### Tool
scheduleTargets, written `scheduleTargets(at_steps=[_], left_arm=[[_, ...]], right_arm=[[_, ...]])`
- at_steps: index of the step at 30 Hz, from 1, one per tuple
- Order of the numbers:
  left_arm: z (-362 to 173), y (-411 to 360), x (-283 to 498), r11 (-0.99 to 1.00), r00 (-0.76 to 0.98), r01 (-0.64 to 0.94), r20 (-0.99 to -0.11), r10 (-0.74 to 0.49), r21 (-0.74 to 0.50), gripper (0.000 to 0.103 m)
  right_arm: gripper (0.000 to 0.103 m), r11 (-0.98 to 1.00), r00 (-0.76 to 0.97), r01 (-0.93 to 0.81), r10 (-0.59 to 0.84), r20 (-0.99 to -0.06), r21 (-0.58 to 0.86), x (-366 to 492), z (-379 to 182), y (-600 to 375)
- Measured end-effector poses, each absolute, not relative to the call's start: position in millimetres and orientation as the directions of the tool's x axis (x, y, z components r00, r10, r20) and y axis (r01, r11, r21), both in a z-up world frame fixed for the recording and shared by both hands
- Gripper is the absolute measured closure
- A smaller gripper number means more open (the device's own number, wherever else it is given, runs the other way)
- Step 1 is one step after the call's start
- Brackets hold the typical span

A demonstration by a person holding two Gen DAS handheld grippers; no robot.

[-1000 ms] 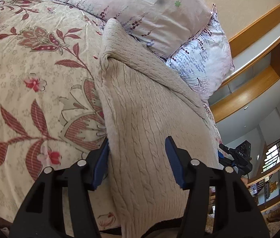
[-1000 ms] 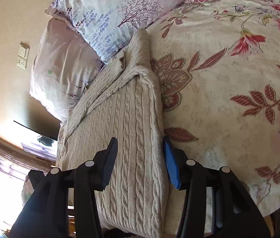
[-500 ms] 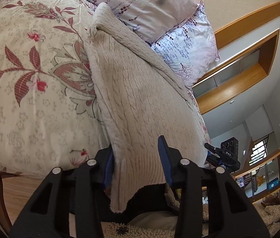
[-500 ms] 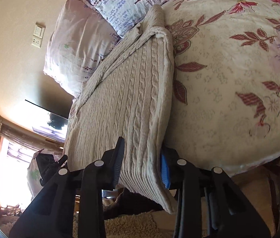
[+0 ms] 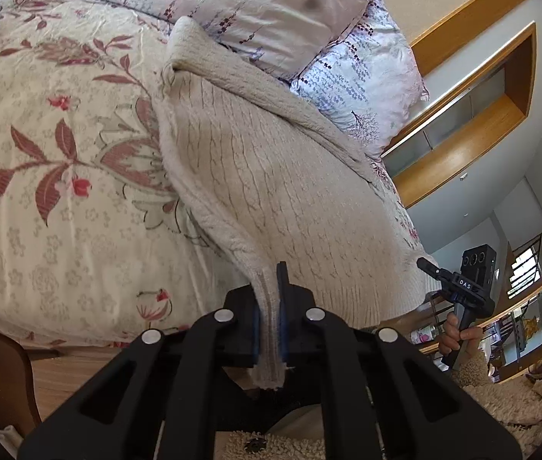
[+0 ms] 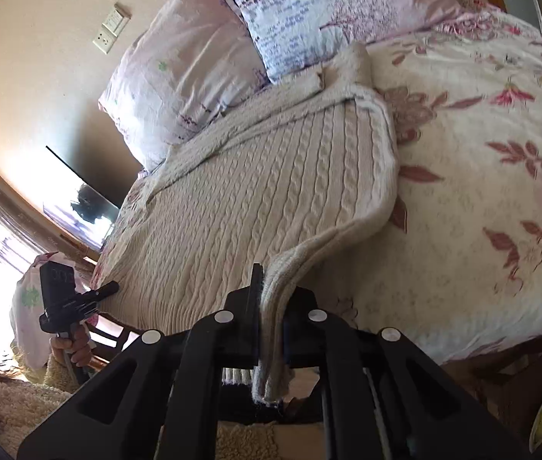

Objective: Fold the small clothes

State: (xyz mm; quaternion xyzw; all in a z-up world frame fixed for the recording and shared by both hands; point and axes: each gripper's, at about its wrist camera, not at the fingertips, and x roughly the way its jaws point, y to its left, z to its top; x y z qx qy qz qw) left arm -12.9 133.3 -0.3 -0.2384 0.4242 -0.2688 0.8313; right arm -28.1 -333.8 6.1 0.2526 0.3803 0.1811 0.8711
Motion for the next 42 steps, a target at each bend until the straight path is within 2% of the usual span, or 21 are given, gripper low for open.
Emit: scheduleTargets(at_steps=[10,17,27,33,36,42], left_arm=[[73,160,41,0.81,0.704,0.261,-0.471,-0.532,-0.524,0.097],[104,144,107,0.872,0.78,0.223,-0.456,-0.428,-0.436,0.097],[90,134,183,0.888,0.788,0.146,-0.491,-0.371,-0.437,0.097],[54,132,216,0.902,0.754,0.077,-0.568,-0.331,-0.424,0.097],[36,136,227,0.888,0.729,0.042,-0.594,-0.34,-0.458,0.097],[32,145,242,0.828,0.717,0.024,-0.567,-0.405,-0.561,0.097]], right_arm=[[0.095,0.934,0.861,-0.065,0.231,-0.452,0.352,-6,65,-338],[0.096,0.967,0.915,-0.015,0.116,-0.386,0.255,40,88,-331],[0.096,0.97,0.898,0.044,0.066,-0.434,0.237,113,84,-327],[0.095,0.963,0.834,0.07,0.088,-0.545,0.261,155,53,-329],[0.095,0.953,0.797,0.096,0.1,-0.596,0.288,174,36,-333],[0.095,0.908,0.784,0.103,0.178,-0.595,0.407,192,35,-351]])
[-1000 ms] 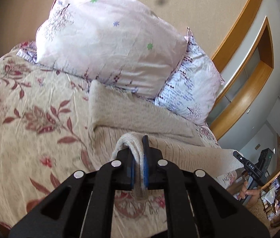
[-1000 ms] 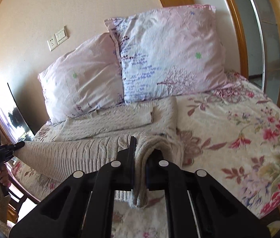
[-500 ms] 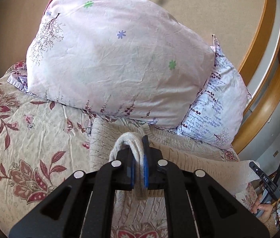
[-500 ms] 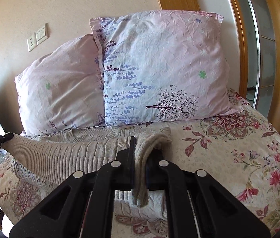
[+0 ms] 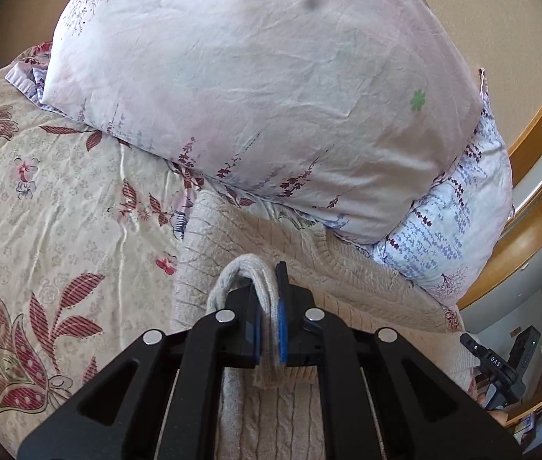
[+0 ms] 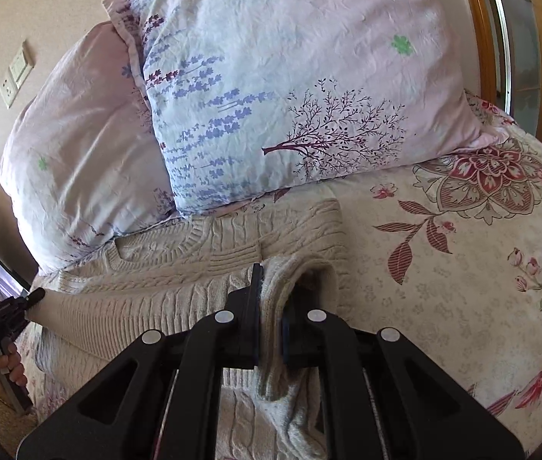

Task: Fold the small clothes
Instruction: 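Lift the hem with both tools and fold it toward the collar, then lower the hem near the collar and open both tools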

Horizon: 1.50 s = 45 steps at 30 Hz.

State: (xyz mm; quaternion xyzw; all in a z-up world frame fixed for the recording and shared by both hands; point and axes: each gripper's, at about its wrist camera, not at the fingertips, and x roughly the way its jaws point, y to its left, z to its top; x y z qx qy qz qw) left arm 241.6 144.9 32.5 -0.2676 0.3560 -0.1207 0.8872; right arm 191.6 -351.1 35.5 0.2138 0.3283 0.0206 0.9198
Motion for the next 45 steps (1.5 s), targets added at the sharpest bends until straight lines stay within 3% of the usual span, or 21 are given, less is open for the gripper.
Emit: scheduleTargets(at_steps=[8,16,21,25,29,31,38,41,45], left_arm=[[17,138,266,0.818,0.69,-0.021,-0.601,-0.404,-0.574,0.097],[22,150,274,0.722,0.709,-0.028,-0.523,-0.473,-0.691,0.097],[1,153,288,0.659,0.684,-0.105,-0.535,-0.496,-0.745,0.097],[-12,159,294,0.568,0.677,-0.137,-0.496,-0.544,-0.811,0.096],[-14,164,298,0.489,0.691,-0.15,-0.445,-0.57,-0.859,0.079],[-10,162,300,0.49,0.701,-0.138,-0.434,-0.566,-0.861,0.071],[-1,169,296,0.458,0.76,-0.119,-0.378,-0.529,-0.881,0.047],[9,175,287,0.511,0.751,-0.093,-0.397,-0.528,-0.855,0.046],[27,169,265,0.688,0.708,-0.015,-0.493,-0.505,-0.726,0.048]], right_arm=[[0.095,0.868,0.715,0.178,0.209,-0.667,0.463,223,6,-365],[0.095,0.805,0.764,0.148,0.276,-0.584,0.574,228,24,-378],[0.095,0.721,0.735,0.215,0.324,-0.595,0.658,250,2,-387],[0.092,0.619,0.746,0.232,0.382,-0.545,0.75,254,-5,-399],[0.059,0.474,0.774,0.229,0.44,-0.454,0.85,261,-11,-412],[0.052,0.448,0.787,0.213,0.449,-0.424,0.869,264,-11,-412],[0.046,0.477,0.802,0.196,0.425,-0.42,0.857,270,-3,-406],[0.046,0.542,0.818,0.18,0.38,-0.431,0.821,256,11,-410],[0.046,0.698,0.815,0.186,0.283,-0.505,0.692,230,30,-408]])
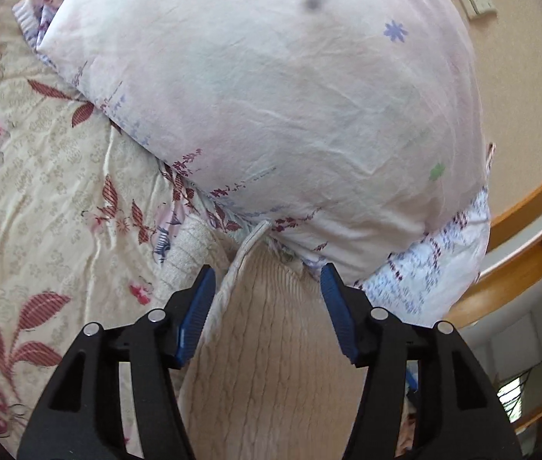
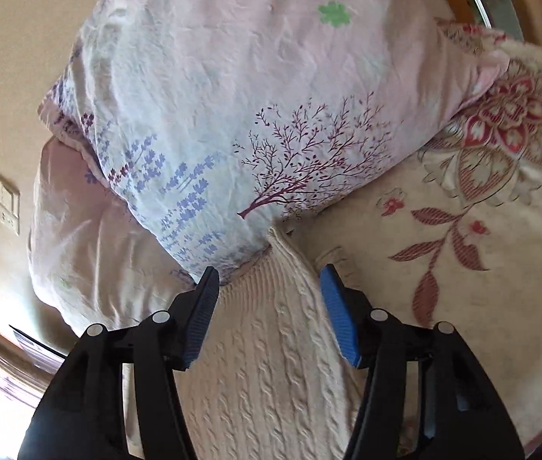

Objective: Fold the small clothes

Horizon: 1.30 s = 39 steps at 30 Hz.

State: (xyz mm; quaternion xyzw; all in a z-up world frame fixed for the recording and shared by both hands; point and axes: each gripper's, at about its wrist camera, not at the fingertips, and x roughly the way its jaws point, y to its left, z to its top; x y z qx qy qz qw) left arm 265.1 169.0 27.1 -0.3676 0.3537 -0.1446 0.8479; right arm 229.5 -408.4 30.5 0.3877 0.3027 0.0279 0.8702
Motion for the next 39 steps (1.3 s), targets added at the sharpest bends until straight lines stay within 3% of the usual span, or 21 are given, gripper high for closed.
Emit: scheduleTargets(at_steps=[8,13,15,17,21,27,28,30,39], left_arm=[[36,139,215,0.91,0.677,0.146,-0.632,-0.379,-0.389,0.048],[22,130,211,0.942,0.649,0.139,-0.691,-0.319,-0.304,0.049],[17,129,213,0.946,0.637,0.131,-0.706,-0.311,-0.298,0.052],[13,129,212,0.948,0.634,0.125,-0.711,-0.304,-0.294,0.059],[12,127,209,0.945,0.633,0.13,-0.709,-0.312,-0.301,0.074],[10,121,211,0.949,0.619,0.144,-0.723,-0.308,-0.281,0.071],[10,121,211,0.949,0.621,0.142,-0.721,-0.307,-0.281,0.072],[10,124,211,0.937,0.617,0.151,-0.711,-0.337,-0.314,0.095],[22,147,204,0.887,0.626,0.169,-0.648,-0.433,-0.429,0.096]], right_arm=[[0.051,0.864,0.722,0.19,0.199,-0.663,0.466,188,12,-393],[0.056,0.884,0.711,0.168,0.197,-0.675,0.435,181,8,-385],[0.063,0.897,0.704,0.155,0.193,-0.684,0.413,182,7,-380],[0.077,0.906,0.696,0.137,0.2,-0.69,0.401,183,7,-374],[0.08,0.932,0.702,0.112,0.171,-0.692,0.344,183,9,-362],[0.08,0.937,0.693,0.116,0.162,-0.702,0.33,188,6,-359],[0.091,0.94,0.702,0.112,0.156,-0.694,0.324,187,7,-358],[0.092,0.941,0.727,0.1,0.152,-0.67,0.323,182,14,-356],[0.095,0.93,0.785,0.079,0.163,-0.598,0.358,152,40,-353]])
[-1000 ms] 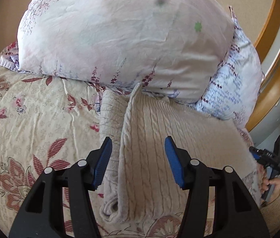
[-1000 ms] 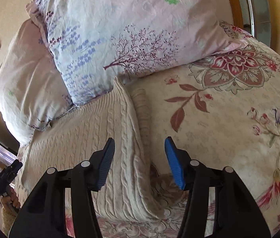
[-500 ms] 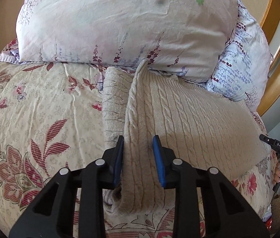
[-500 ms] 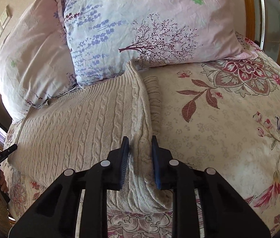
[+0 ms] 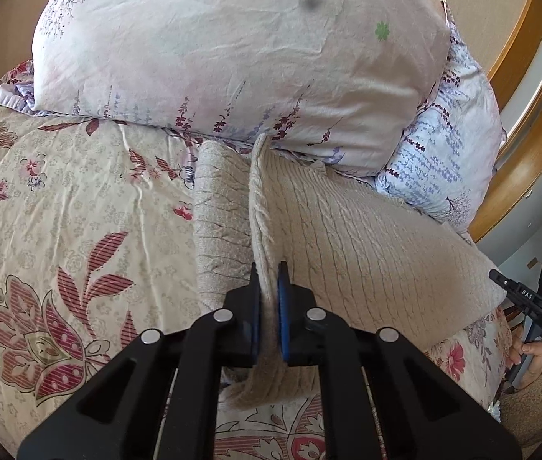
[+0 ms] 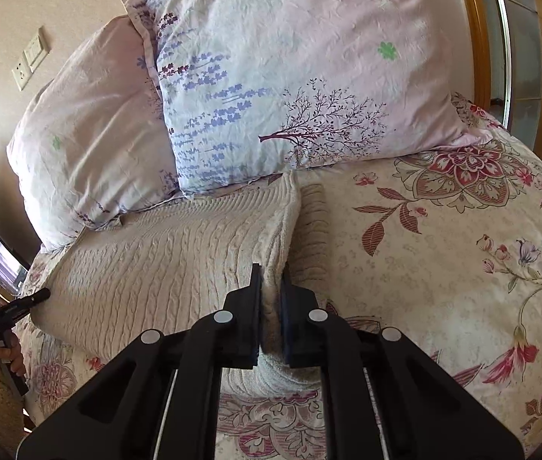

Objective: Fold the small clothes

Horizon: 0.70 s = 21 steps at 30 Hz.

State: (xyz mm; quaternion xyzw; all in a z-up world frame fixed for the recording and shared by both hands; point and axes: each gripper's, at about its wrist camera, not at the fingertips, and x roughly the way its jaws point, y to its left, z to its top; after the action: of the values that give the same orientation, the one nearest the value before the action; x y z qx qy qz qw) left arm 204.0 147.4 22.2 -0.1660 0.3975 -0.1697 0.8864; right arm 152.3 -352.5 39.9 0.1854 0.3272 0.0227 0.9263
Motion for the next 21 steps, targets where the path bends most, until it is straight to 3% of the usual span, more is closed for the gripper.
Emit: scheduleTargets(at_steps=[17,21], left_arm=[[-1,153,202,0.885,0.588,0.162,-0.678,-0.441,-0.436,0.095],[4,152,199,0.886,0.598,0.162,-0.671,-0.439,-0.435,0.089]], right_arm=[[0.094,0.927,0.703,0.199,0.092,-0.705,0.319,156,2,-358],[0.09,0.933,0.699,0.209,0.066,-0.712,0.292,157,6,-354]])
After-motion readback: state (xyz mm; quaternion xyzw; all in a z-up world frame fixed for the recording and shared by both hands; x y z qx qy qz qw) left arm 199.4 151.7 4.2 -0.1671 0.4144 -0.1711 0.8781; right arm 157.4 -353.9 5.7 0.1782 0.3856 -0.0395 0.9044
